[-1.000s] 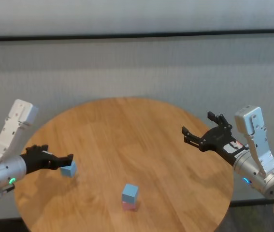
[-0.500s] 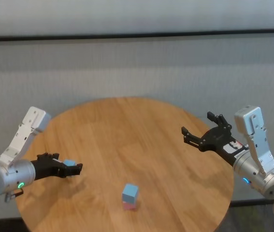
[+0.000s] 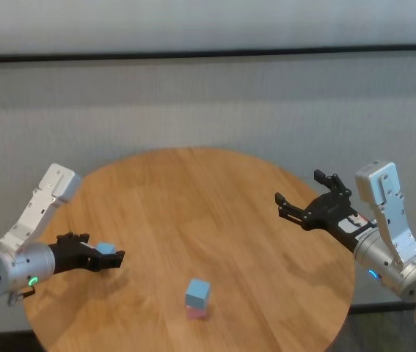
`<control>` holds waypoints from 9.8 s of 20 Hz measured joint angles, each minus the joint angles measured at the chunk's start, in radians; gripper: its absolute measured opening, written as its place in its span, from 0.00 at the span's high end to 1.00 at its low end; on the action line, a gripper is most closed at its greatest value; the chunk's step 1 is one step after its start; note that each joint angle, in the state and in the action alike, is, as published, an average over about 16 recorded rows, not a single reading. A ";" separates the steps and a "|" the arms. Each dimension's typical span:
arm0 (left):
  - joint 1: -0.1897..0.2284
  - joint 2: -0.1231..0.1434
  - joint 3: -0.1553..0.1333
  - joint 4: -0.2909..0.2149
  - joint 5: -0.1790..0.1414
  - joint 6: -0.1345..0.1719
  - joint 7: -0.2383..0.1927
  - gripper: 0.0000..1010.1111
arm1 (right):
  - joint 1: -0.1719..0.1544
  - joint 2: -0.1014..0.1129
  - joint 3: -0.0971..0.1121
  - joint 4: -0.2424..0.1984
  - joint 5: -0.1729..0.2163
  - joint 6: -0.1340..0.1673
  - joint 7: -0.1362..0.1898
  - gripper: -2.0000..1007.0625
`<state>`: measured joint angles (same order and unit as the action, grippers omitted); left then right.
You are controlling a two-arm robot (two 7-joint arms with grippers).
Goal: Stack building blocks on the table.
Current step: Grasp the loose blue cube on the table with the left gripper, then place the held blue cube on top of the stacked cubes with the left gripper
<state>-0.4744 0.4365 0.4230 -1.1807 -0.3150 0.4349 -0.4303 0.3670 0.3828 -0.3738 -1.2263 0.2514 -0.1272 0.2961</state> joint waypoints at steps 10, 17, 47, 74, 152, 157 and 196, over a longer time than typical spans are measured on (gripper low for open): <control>-0.032 -0.020 0.014 0.058 0.029 -0.010 -0.022 0.01 | 0.000 0.000 0.000 0.000 0.000 0.000 0.000 0.00; -0.049 -0.035 0.016 0.097 0.039 -0.016 -0.032 0.01 | 0.000 0.000 0.000 -0.001 0.000 0.000 0.000 0.00; -0.057 -0.048 0.011 0.118 0.051 -0.018 -0.026 0.21 | 0.000 0.000 0.000 -0.001 0.000 0.000 0.000 0.00; 0.028 0.018 -0.019 -0.098 0.033 0.035 -0.029 0.61 | 0.000 0.000 0.000 -0.001 0.000 0.000 0.000 0.00; -0.153 0.084 0.363 -0.253 -0.056 0.051 -0.300 0.61 | 0.000 0.000 0.000 -0.001 0.000 0.000 0.000 0.00; -0.156 0.085 0.369 -0.241 -0.062 0.049 -0.296 0.61 | 0.000 0.000 0.000 -0.001 0.000 0.000 0.000 0.00; -0.191 0.065 0.382 -0.168 -0.066 0.026 -0.302 0.61 | 0.000 0.000 0.000 -0.001 0.000 0.000 0.000 0.00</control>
<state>-0.6658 0.5014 0.8051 -1.3484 -0.3806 0.4607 -0.7327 0.3669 0.3828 -0.3742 -1.2270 0.2515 -0.1269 0.2961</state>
